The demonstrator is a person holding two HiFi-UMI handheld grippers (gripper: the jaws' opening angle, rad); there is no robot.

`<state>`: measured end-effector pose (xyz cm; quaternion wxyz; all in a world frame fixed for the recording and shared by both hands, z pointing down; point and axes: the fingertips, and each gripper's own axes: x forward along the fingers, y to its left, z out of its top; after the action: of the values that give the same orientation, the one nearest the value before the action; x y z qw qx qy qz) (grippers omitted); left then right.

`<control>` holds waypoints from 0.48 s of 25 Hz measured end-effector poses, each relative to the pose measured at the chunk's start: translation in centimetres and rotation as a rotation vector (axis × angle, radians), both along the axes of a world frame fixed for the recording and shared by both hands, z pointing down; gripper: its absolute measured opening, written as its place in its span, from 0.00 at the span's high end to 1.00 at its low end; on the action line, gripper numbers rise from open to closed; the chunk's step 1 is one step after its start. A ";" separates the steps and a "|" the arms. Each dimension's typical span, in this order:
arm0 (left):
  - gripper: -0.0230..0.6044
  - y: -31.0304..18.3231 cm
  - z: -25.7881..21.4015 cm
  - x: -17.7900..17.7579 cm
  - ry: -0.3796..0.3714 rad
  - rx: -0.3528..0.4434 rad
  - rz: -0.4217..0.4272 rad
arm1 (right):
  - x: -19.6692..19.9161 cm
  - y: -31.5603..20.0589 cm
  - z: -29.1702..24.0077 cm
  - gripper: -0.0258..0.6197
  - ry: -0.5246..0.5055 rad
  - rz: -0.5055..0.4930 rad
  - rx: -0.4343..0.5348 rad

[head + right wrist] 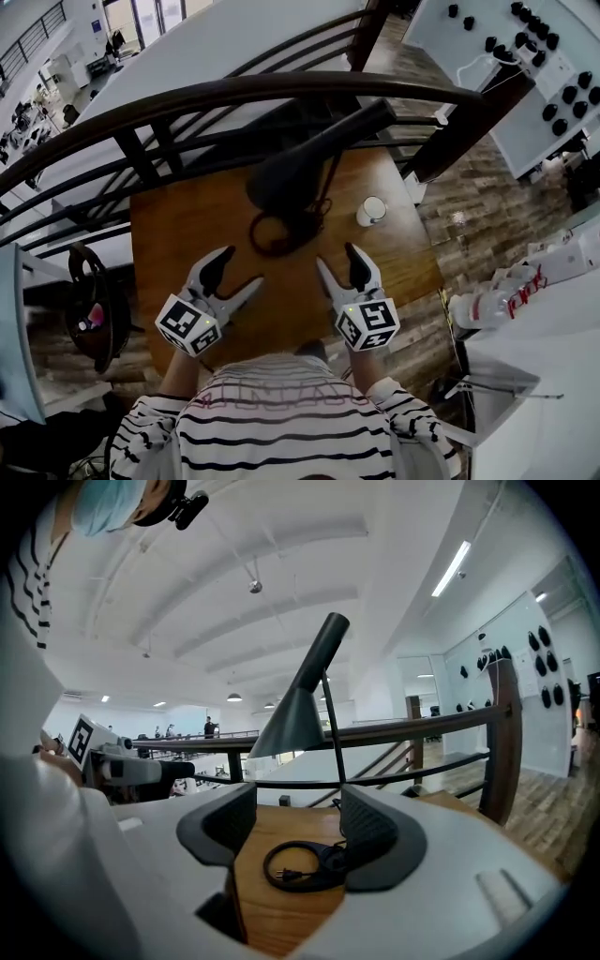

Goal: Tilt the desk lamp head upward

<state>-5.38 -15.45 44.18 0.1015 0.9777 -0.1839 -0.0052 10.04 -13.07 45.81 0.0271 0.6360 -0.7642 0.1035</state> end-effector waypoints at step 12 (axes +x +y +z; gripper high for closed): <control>0.45 -4.4 1.0 6.0 0.103 -0.153 -0.162 | 5.0 -7.3 2.0 0.58 0.068 -0.206 -0.031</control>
<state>0.65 -19.80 45.17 0.1844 0.9475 -0.2566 -0.0495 15.03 -20.35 47.85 0.0731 0.5566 -0.8226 0.0905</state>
